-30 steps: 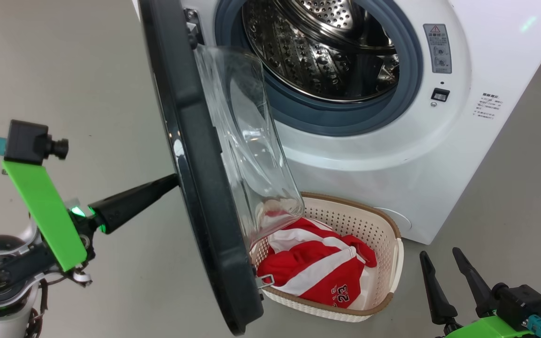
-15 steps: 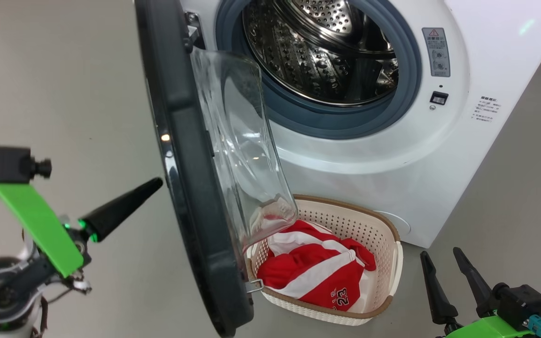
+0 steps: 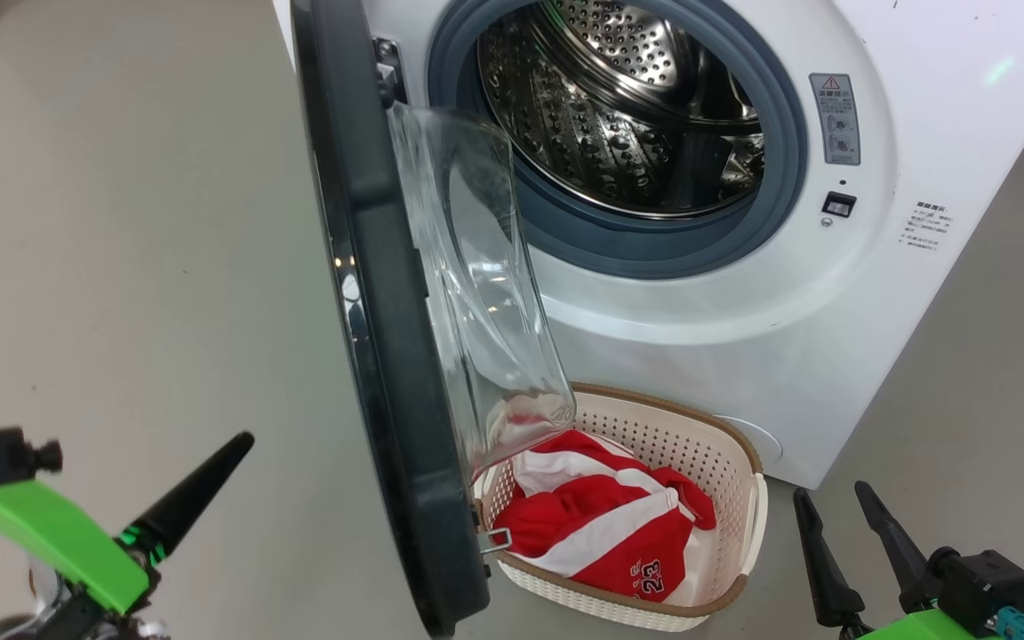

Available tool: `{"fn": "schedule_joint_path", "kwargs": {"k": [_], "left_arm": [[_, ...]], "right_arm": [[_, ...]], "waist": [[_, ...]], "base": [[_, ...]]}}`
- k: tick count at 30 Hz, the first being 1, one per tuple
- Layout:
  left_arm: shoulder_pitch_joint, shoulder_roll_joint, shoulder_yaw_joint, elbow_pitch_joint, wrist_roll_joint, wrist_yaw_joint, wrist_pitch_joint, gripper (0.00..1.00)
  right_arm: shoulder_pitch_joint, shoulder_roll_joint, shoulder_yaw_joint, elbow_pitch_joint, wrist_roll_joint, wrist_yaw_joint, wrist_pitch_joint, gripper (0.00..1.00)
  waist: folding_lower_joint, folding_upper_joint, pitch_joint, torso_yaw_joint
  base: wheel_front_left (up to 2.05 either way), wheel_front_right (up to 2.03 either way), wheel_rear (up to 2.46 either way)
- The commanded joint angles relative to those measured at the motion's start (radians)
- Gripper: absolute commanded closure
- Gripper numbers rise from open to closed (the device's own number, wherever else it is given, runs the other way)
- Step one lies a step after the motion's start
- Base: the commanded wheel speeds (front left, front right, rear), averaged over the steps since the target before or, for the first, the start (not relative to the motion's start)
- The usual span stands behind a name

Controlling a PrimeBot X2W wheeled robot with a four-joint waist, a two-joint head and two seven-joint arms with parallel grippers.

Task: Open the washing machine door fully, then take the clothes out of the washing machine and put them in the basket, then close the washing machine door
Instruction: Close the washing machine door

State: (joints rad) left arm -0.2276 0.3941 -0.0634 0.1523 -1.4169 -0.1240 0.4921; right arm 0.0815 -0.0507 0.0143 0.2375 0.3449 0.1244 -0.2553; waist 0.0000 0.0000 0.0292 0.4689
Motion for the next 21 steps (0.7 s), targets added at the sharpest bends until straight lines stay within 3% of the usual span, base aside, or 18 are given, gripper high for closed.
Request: {"fn": "schedule_joint_path", "kwargs": {"k": [1, 5, 7, 9, 10, 11, 21], "left_arm": [[-0.011, 0.035, 0.048, -0.01, -0.007, -0.007, -0.017, 0.75], [0.029, 0.026, 0.05, 0.024, -0.015, -0.007, -0.071, 0.63], [0.046, 0.024, 0.05, 0.041, -0.017, -0.007, -0.095, 0.5], [0.06, 0.022, 0.046, 0.057, -0.018, -0.007, -0.115, 0.32], [0.066, 0.018, 0.045, 0.065, -0.021, -0.007, -0.128, 0.13], [0.071, 0.014, 0.044, 0.072, -0.024, -0.007, -0.14, 0.0], [0.123, -0.015, -0.01, 0.131, 0.011, -0.007, -0.286, 0.0]], "right_arm": [[-0.016, -0.004, 0.028, -0.023, -0.007, 0.006, -0.006, 0.0], [-0.011, -0.005, 0.033, -0.021, -0.006, 0.006, -0.006, 0.0], [-0.008, -0.006, 0.035, -0.02, -0.006, 0.006, -0.006, 0.0], [-0.006, -0.006, 0.037, -0.019, -0.005, 0.006, -0.006, 0.0], [-0.005, -0.006, 0.038, -0.019, -0.005, 0.006, -0.006, 0.0], [-0.004, -0.007, 0.038, -0.019, -0.005, 0.006, -0.006, 0.0], [-0.004, -0.009, 0.048, -0.012, -0.005, 0.006, -0.006, 0.0]], "waist": [[0.0, 0.0, -0.001, 0.001], [0.0, 0.0, -0.008, 0.002], [0.0, 0.0, -0.011, 0.002], [0.0, 0.0, -0.013, 0.003], [0.0, 0.0, -0.014, 0.003], [0.0, 0.0, -0.015, 0.003], [0.0, 0.0, -0.02, 0.0]], "base": [[0.0, 0.0, 0.0], [0.0, 0.0, 0.0], [0.0, 0.0, 0.0], [0.0, 0.0, 0.0], [0.0, 0.0, 0.0], [0.0, 0.0, 0.0], [0.0, 0.0, 0.0]]}}
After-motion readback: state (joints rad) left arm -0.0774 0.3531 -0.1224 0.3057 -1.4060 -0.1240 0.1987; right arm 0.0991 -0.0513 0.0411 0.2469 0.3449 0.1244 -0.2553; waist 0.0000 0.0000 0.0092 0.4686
